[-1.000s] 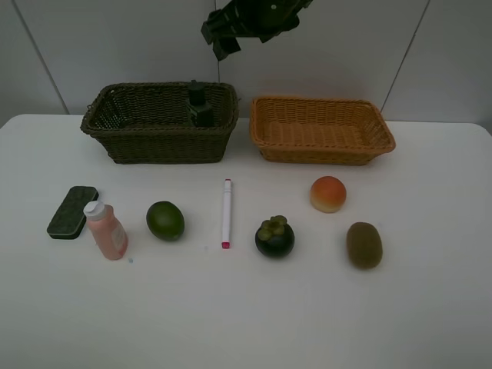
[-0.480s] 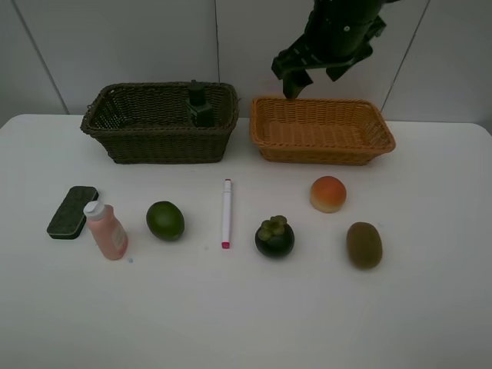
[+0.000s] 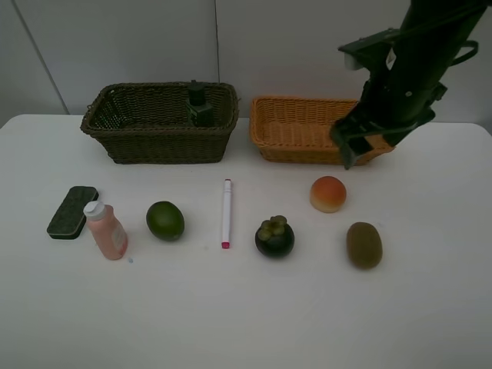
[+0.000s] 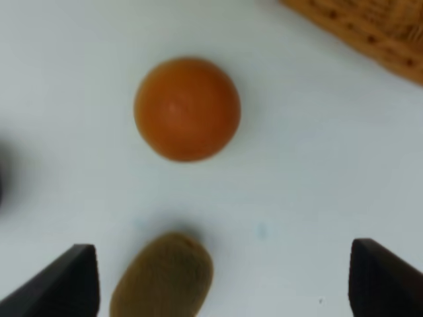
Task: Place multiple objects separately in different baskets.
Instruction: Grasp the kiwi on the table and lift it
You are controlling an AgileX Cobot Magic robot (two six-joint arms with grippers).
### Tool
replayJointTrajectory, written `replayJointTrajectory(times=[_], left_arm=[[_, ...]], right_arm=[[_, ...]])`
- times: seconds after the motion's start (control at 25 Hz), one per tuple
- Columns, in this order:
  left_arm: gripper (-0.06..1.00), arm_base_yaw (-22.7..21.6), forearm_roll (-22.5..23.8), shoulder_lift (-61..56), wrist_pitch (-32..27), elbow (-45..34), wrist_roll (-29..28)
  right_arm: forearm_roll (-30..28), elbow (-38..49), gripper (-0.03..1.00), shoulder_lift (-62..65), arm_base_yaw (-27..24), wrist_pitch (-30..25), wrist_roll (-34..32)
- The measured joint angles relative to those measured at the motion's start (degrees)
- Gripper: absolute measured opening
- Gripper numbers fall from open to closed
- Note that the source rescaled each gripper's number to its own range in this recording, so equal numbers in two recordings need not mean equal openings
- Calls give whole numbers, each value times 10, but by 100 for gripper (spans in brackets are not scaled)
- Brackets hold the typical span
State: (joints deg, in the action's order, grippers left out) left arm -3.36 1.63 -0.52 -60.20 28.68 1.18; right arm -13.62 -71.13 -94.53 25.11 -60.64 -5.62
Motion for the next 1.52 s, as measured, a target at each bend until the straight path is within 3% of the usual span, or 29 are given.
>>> replayJointTrajectory(times=[0.36, 0.6, 0.92, 1.28, 1.52], left_arm=[[100, 0, 0, 0, 0, 0, 0], [100, 0, 0, 0, 0, 0, 0], [100, 0, 0, 0, 0, 0, 0], [100, 0, 0, 0, 0, 0, 0], [100, 0, 0, 0, 0, 0, 0]], right_arm=[[36, 68, 90, 7, 0, 39, -25], [51, 126, 99, 30, 0, 101, -59], [19, 190, 100, 33, 0, 135, -120], [1, 268, 100, 33, 0, 231, -220], [-26, 286, 100, 28, 0, 248, -283]])
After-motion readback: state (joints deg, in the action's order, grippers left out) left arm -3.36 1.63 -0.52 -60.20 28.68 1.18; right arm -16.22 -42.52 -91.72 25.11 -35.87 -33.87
